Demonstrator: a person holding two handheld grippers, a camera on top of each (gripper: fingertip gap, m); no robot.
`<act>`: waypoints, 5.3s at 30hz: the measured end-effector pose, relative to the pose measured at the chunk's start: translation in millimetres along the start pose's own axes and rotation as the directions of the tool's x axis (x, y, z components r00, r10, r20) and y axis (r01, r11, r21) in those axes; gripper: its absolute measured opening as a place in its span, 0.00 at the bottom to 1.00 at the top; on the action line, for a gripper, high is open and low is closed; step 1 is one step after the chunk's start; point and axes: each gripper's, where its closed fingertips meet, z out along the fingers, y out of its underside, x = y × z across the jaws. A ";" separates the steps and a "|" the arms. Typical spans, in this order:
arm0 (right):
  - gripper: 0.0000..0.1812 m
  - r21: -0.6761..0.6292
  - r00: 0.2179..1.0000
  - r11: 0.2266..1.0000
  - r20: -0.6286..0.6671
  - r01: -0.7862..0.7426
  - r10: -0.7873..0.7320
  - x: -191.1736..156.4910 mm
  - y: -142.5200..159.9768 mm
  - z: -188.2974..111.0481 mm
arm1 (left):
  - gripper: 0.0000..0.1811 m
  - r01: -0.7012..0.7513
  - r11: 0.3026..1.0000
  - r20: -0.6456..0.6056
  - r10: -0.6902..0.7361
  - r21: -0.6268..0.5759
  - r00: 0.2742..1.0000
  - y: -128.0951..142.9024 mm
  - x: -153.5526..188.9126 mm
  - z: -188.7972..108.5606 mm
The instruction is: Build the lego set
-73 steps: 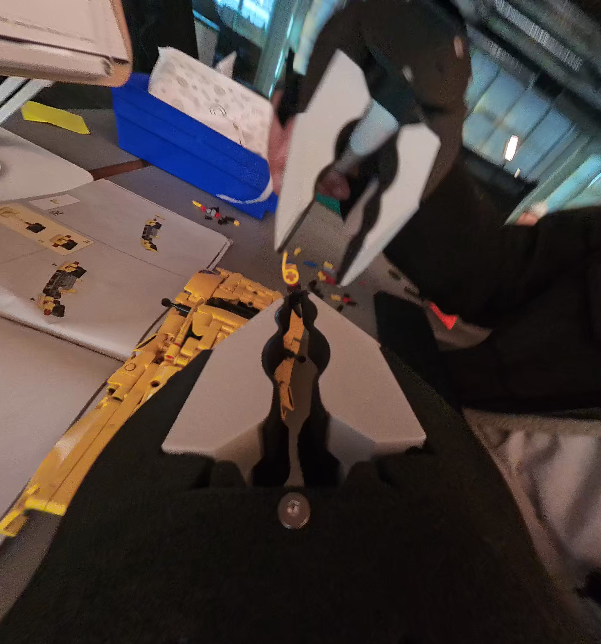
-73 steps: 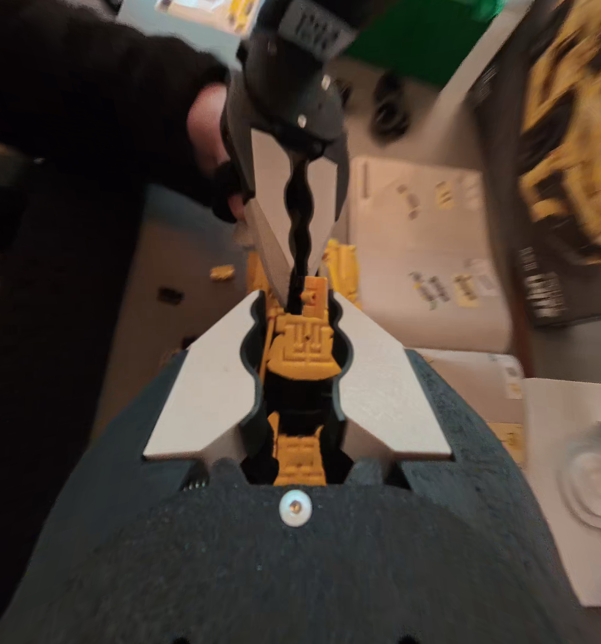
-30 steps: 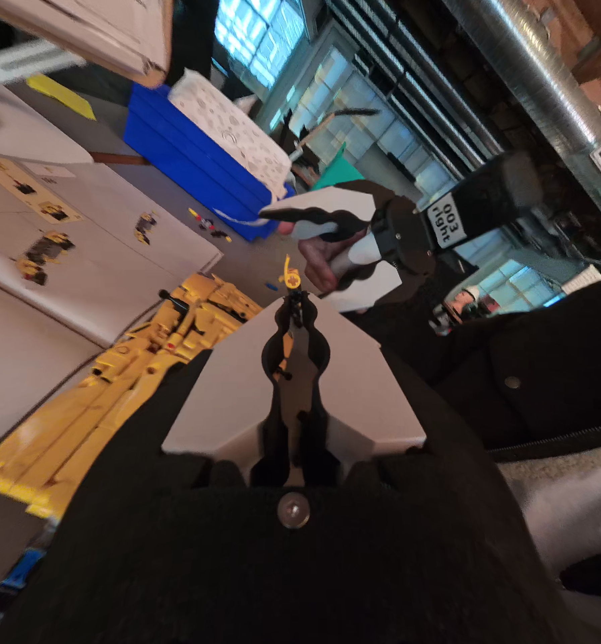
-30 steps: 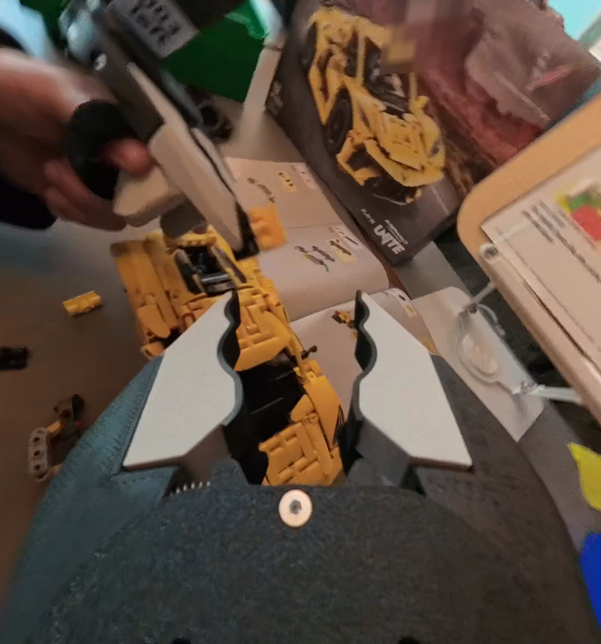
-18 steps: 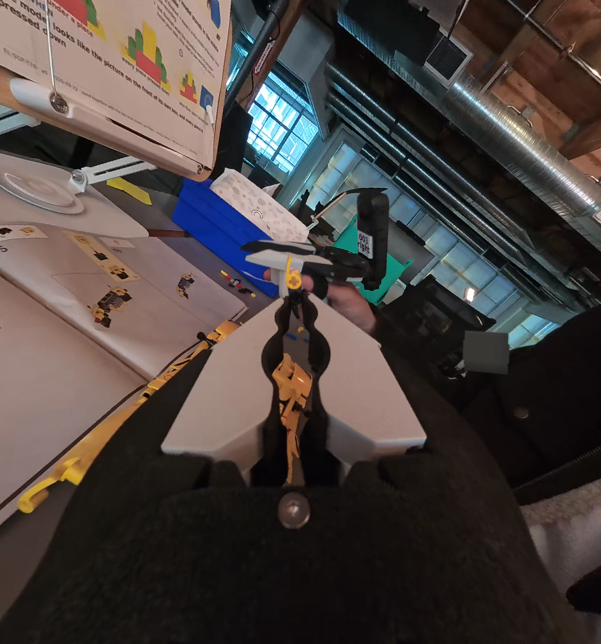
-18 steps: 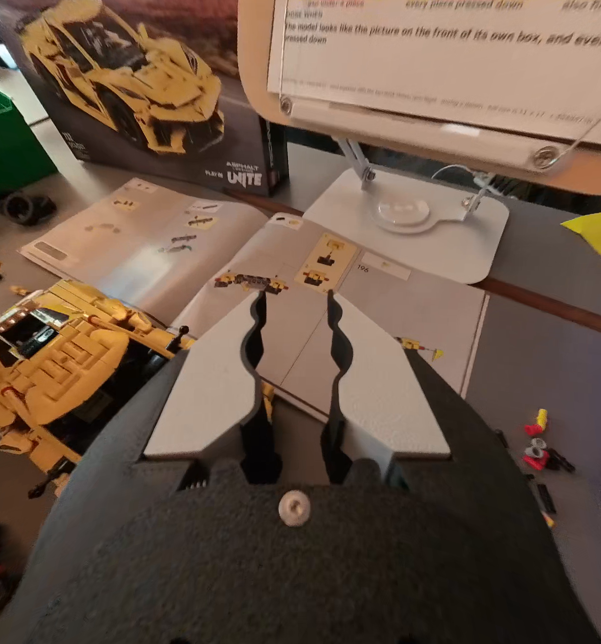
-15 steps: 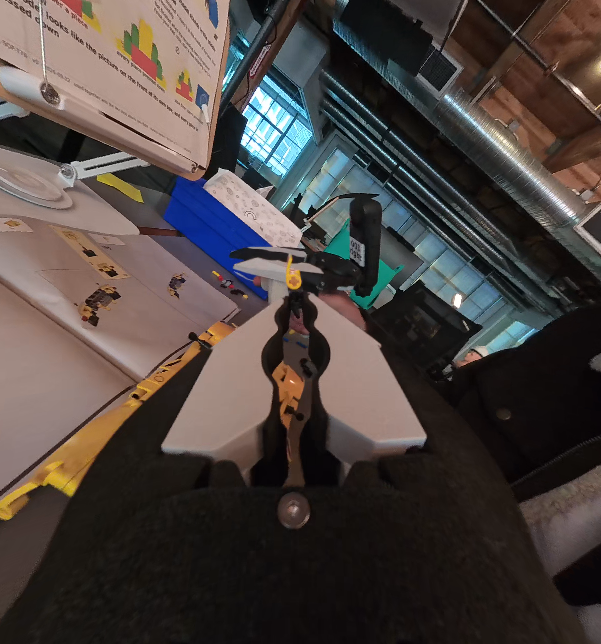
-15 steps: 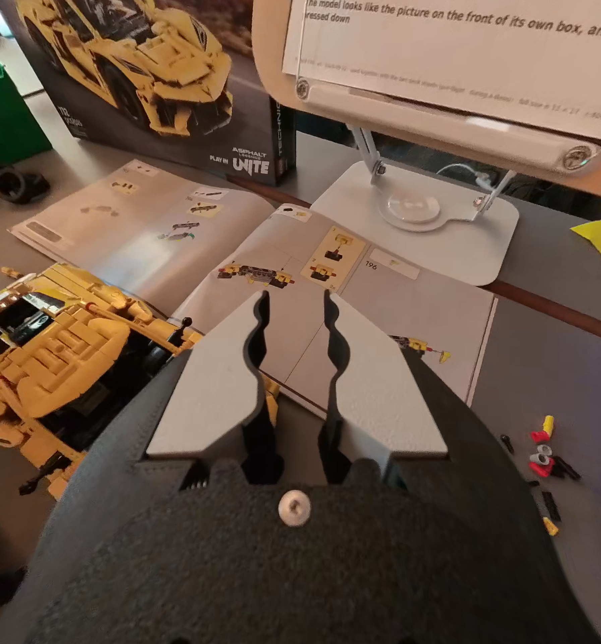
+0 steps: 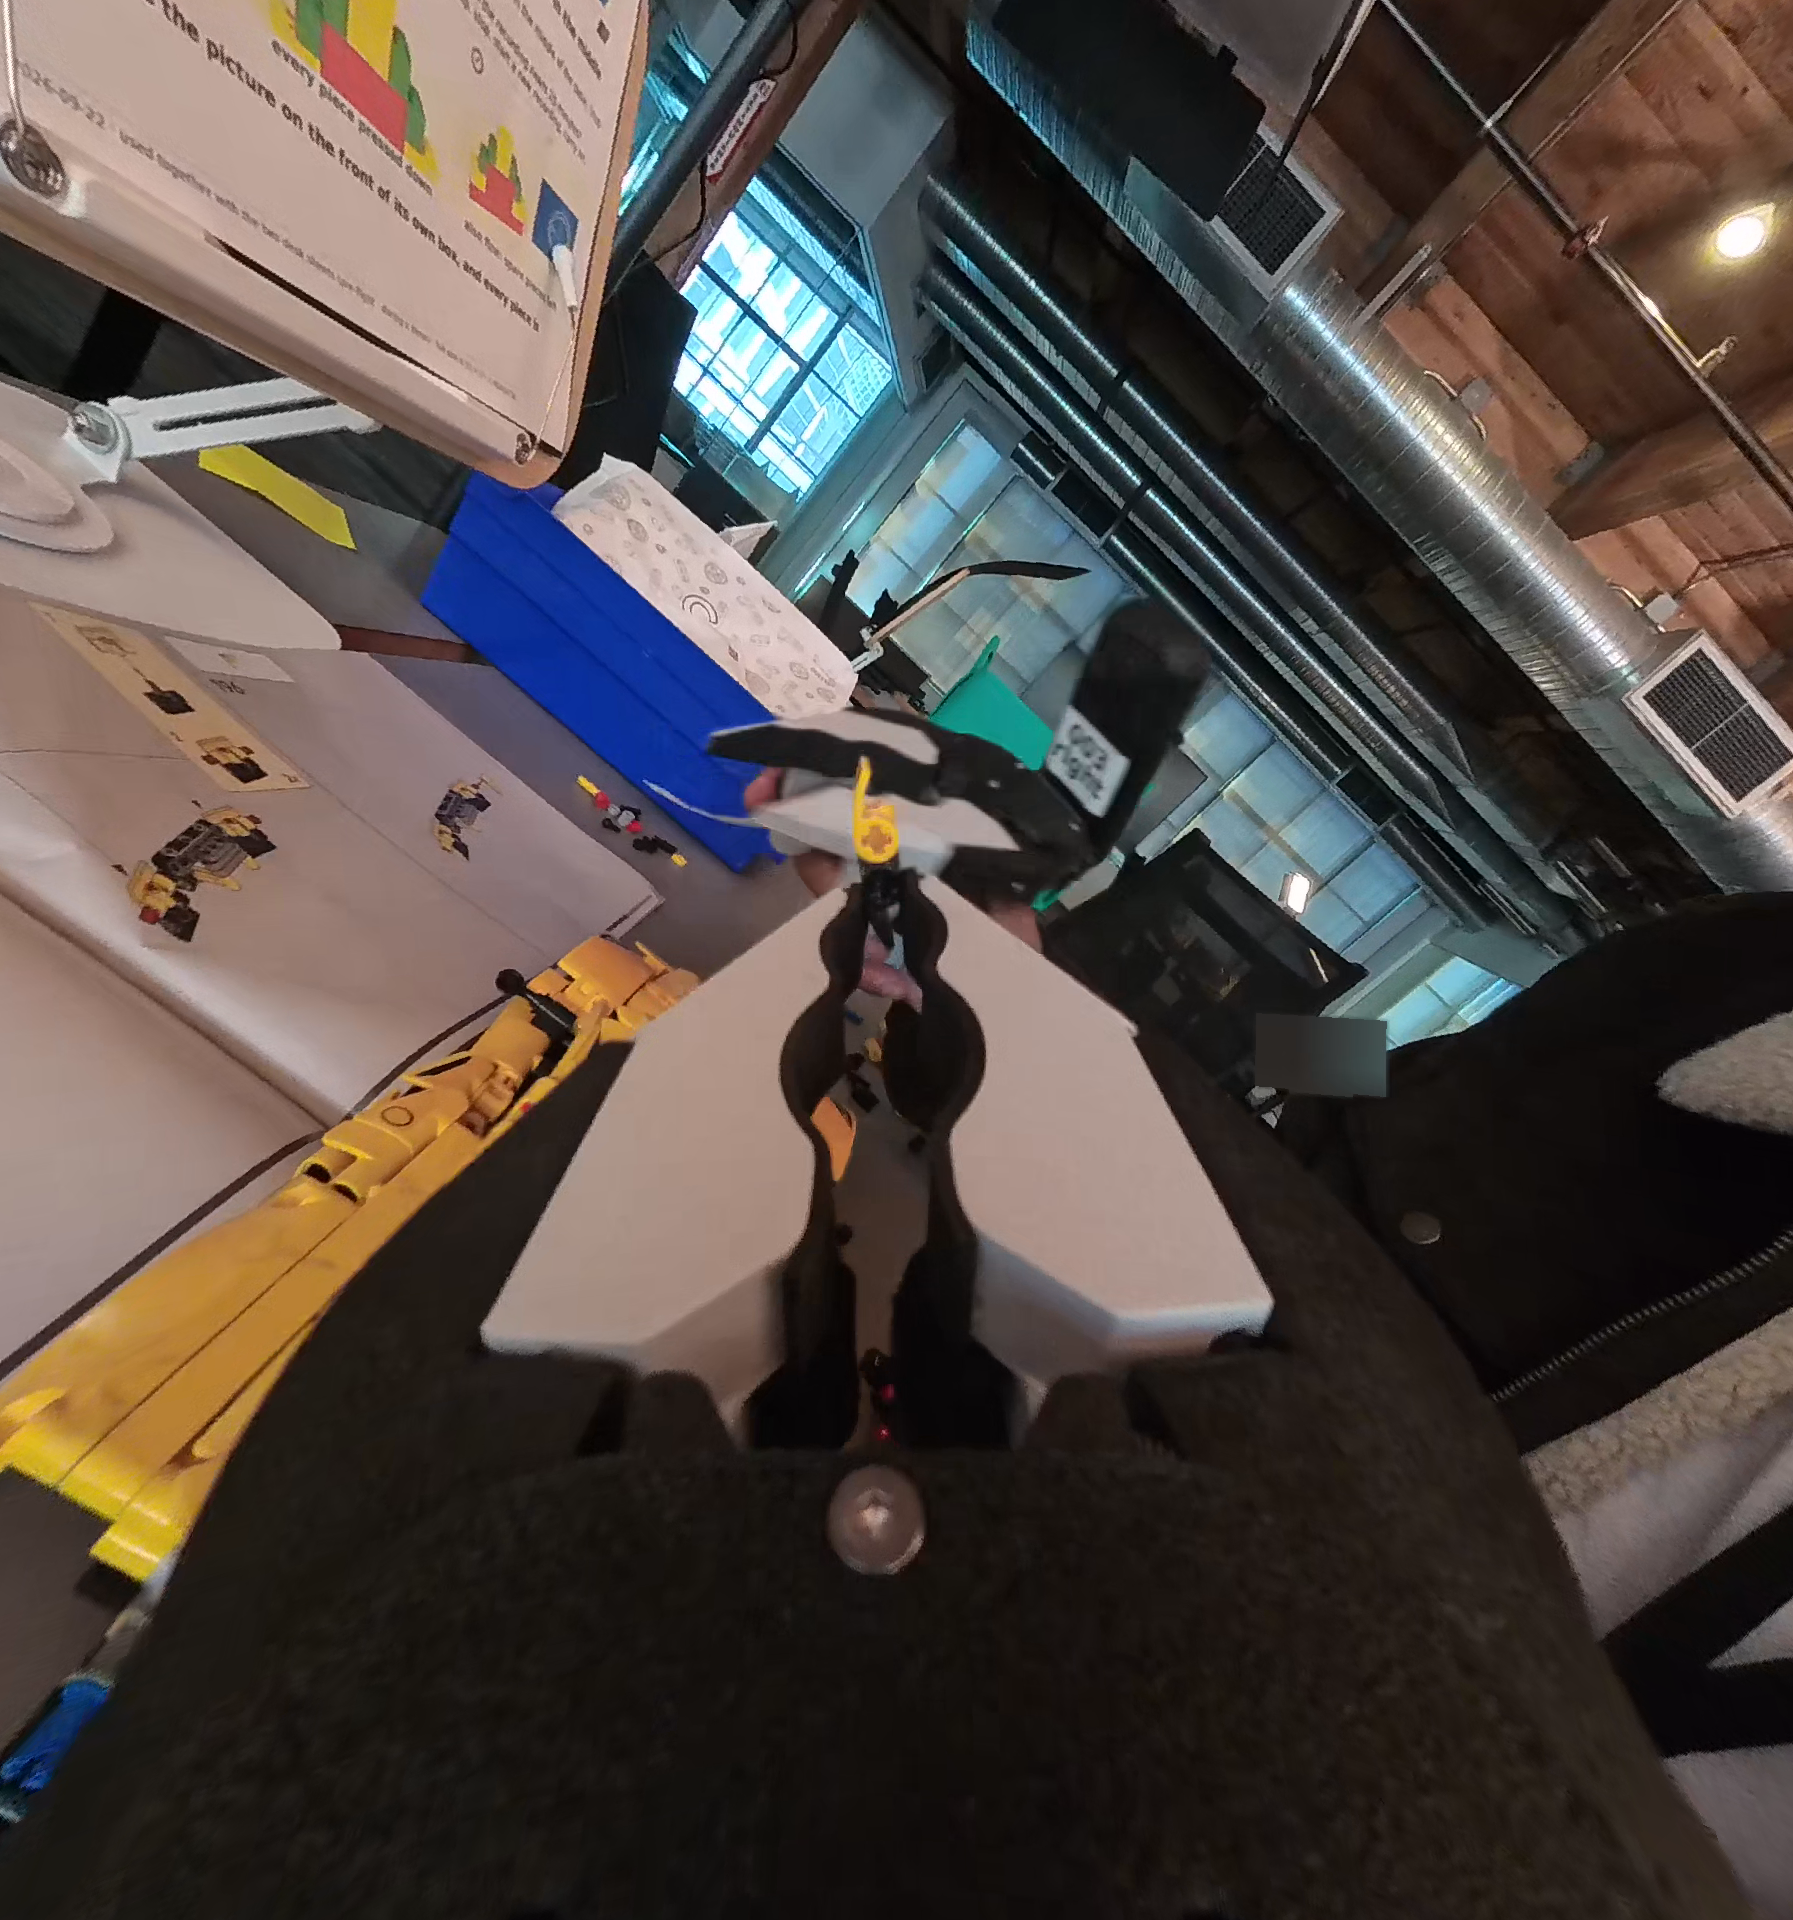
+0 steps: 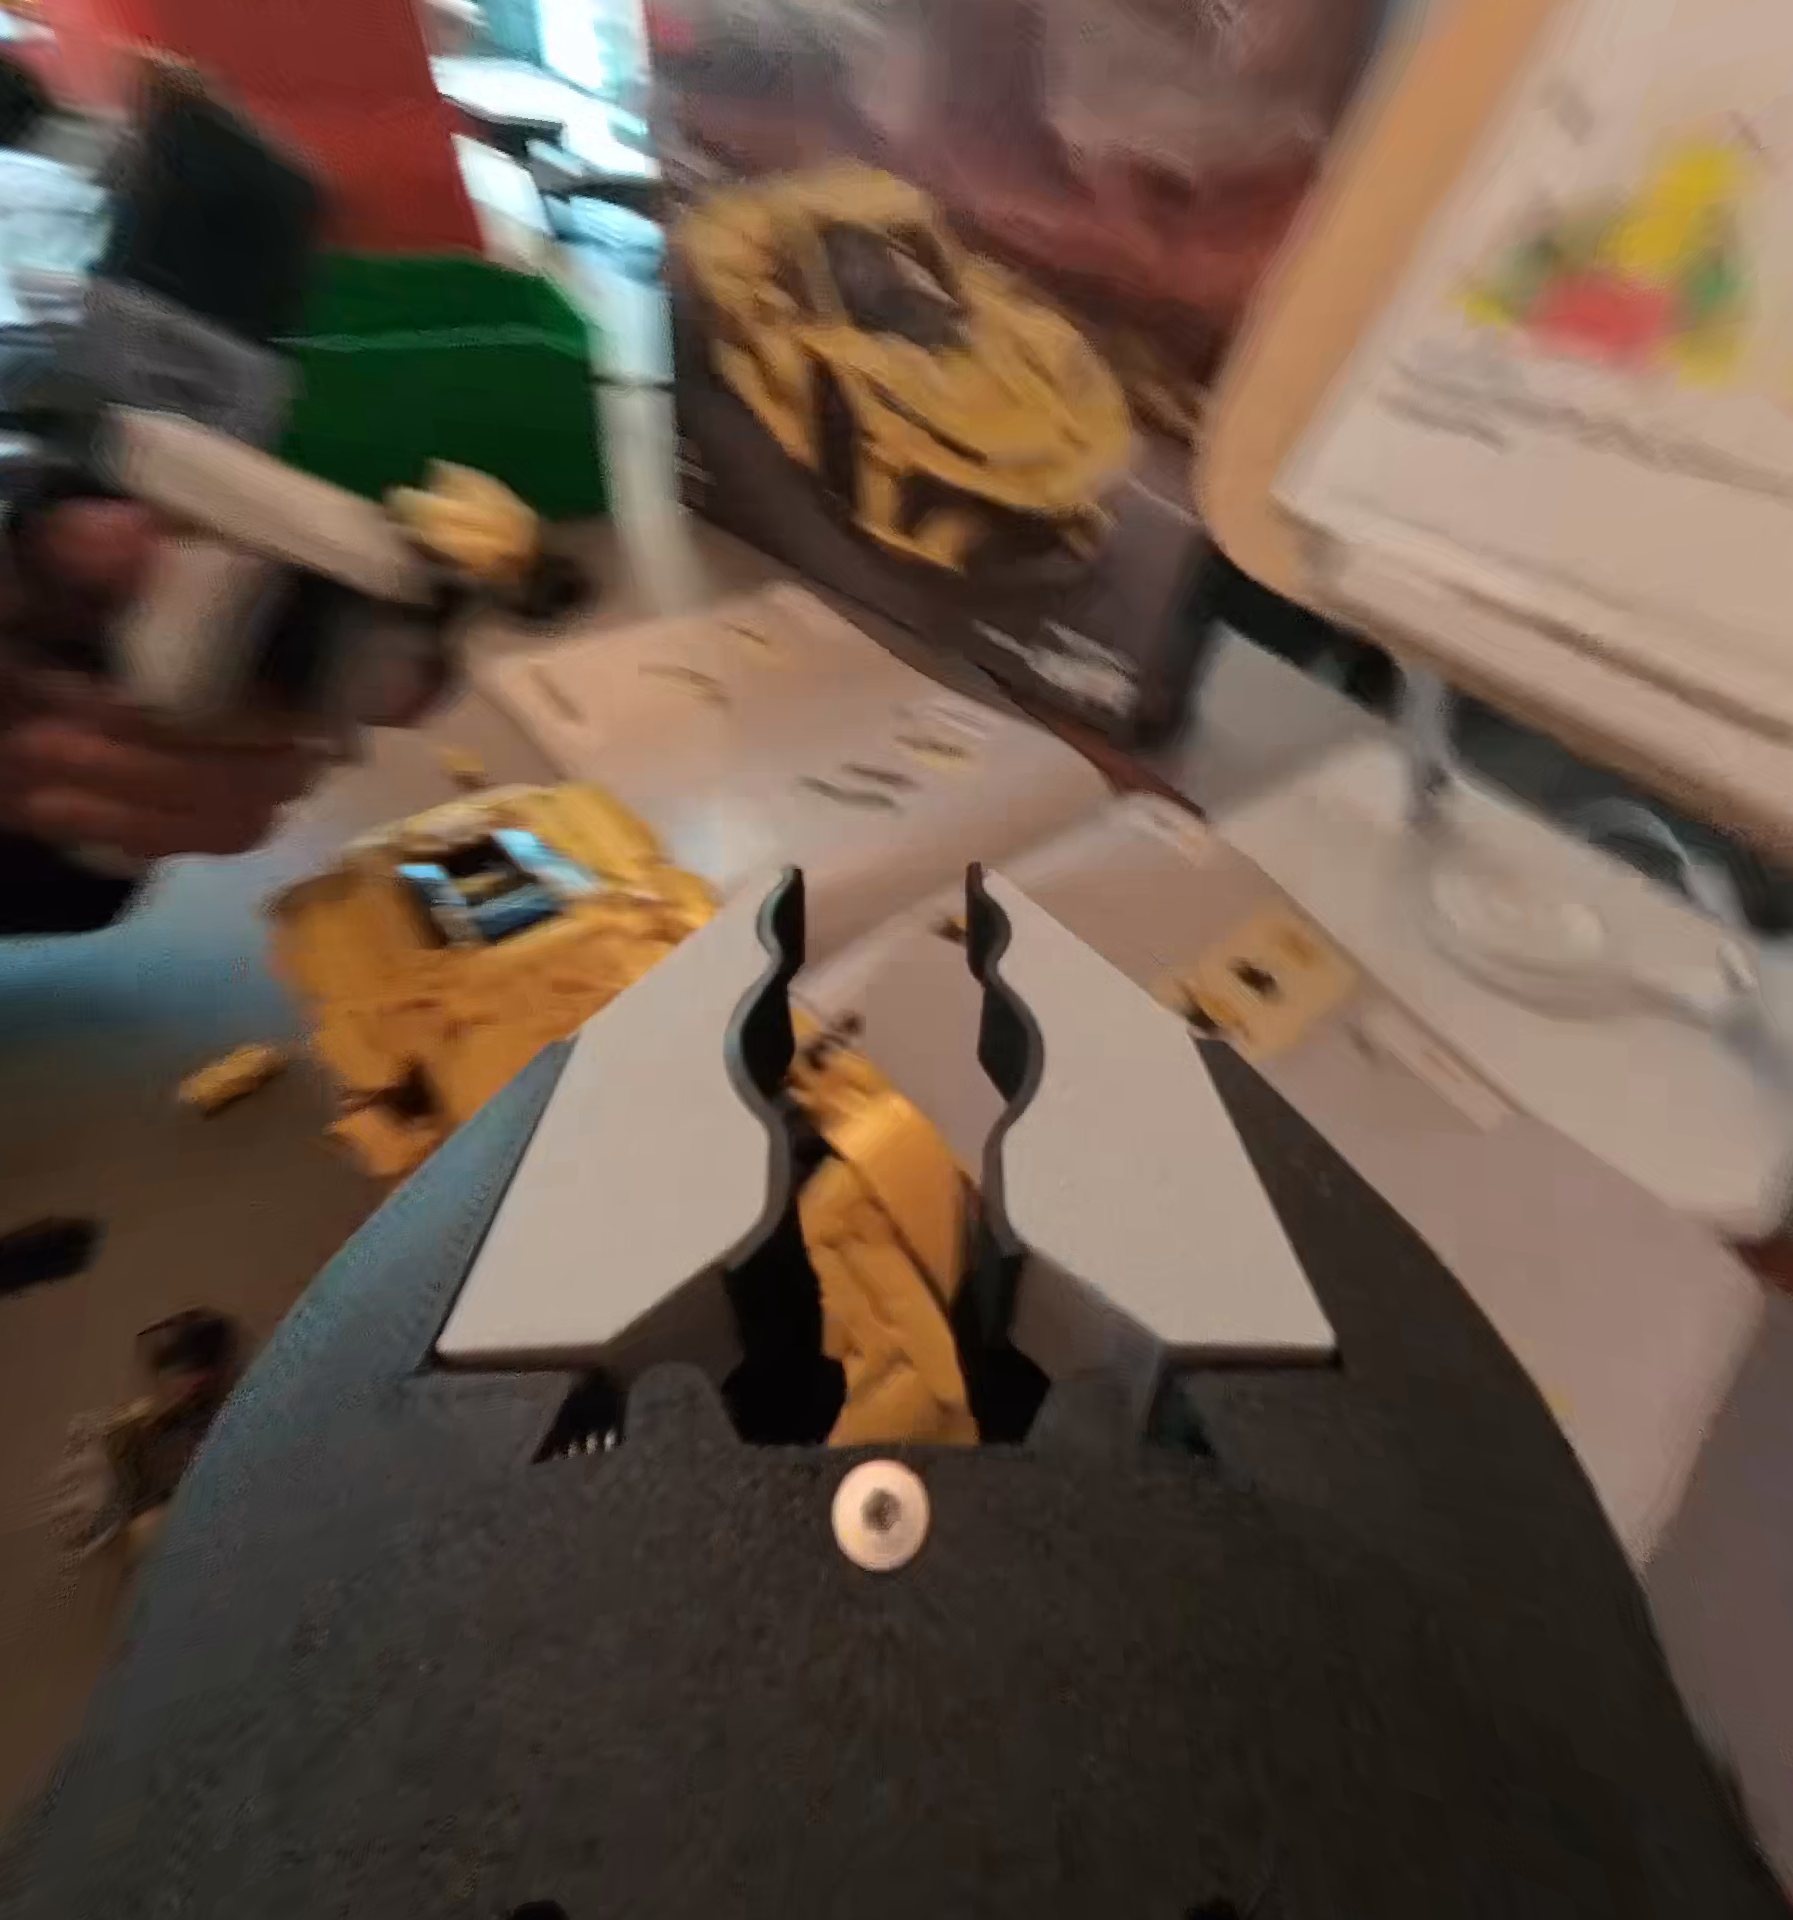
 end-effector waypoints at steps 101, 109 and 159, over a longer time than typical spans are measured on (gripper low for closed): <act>0.00 -0.190 0.561 0.819 0.644 -0.542 0.520 -114.3 -35.5 0.0 | 0.06 -0.435 0.900 -0.054 0.433 -0.016 0.900 13.6 42.2 15.7; 0.00 -0.205 0.505 0.793 0.674 -0.574 0.540 -114.6 -40.3 -4.3 | 0.04 -0.465 0.885 -0.065 0.464 0.001 0.883 13.8 47.4 16.1; 0.02 -0.584 0.994 0.809 0.027 -0.069 0.105 -100.7 153.3 -140.5 | 0.03 -0.320 0.928 0.060 0.336 -0.189 0.940 38.9 20.2 26.7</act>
